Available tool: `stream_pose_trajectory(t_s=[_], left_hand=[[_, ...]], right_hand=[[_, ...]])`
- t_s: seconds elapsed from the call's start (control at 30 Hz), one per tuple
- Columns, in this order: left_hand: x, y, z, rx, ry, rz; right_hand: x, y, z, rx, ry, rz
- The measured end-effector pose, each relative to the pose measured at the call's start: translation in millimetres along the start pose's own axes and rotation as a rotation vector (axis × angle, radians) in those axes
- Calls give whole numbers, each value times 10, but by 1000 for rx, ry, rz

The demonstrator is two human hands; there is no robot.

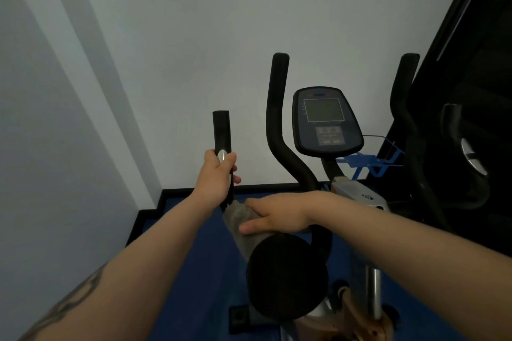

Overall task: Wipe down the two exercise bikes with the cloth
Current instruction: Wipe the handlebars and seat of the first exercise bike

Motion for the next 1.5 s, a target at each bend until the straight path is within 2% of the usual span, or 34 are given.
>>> stream_pose_trajectory(t_s=[0.13,0.23,0.3,0.37,0.53,0.57,0.63,0.7,0.77,0.83,0.9,1.03,1.1,1.2,1.3,1.37,1.43,1.5], left_hand=[[-14,-25,-4,-16,-9,-2],[-3,-49,-11,-48,-31,-19],[-19,-57,-41,-90,19,-3],[-20,-60,-35,-102,30,-7],[-17,-107,11,-123,-78,-30],[-21,-112,13,-127,-60,-26],[-33,-120,6,-141,-13,-5],[-41,-124,-4,-161,7,13],[-41,-126,-7,-170,7,18],[-34,-122,-9,-174,5,20],[-23,-117,-13,-179,1,25],[-22,-106,-27,-205,29,54],[-17,-101,-37,-218,39,57],[-9,-89,-39,-221,48,77],[4,-78,-49,-232,42,83],[11,-82,-51,-238,44,77],[-6,-91,-42,-232,41,77],[-32,-105,-40,-224,37,81]], right_hand=[[67,126,-81,-117,175,63],[-57,-55,-279,-448,183,105],[-179,-279,-438,-666,337,156],[-273,-498,-603,-813,451,182],[-624,-1085,-924,-949,777,310],[-696,-1230,-1011,-1001,764,345],[-776,-1474,-1193,-1117,582,405],[-728,-1546,-1223,-1108,258,515],[-691,-1369,-1021,-1004,40,613],[-630,-1064,-682,-890,68,585],[-564,-843,-515,-906,72,520],[-687,-497,-821,-900,-124,572],[-745,-367,-993,-864,-126,613],[-760,-416,-973,-927,-96,637],[-682,-653,-700,-1057,-222,637],[-686,-636,-677,-1031,-287,642],[-713,-516,-851,-981,-249,629],[-769,-444,-982,-933,-64,622]])
Point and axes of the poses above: each hand's wrist, its own y-axis towards the middle knuckle, its own z-axis out of the palm, x = y × z, the point moved 9 cm from there along y, towards the middle knuckle, and after that the axes turned 12 degrees about -y, right-handed, at the moved point
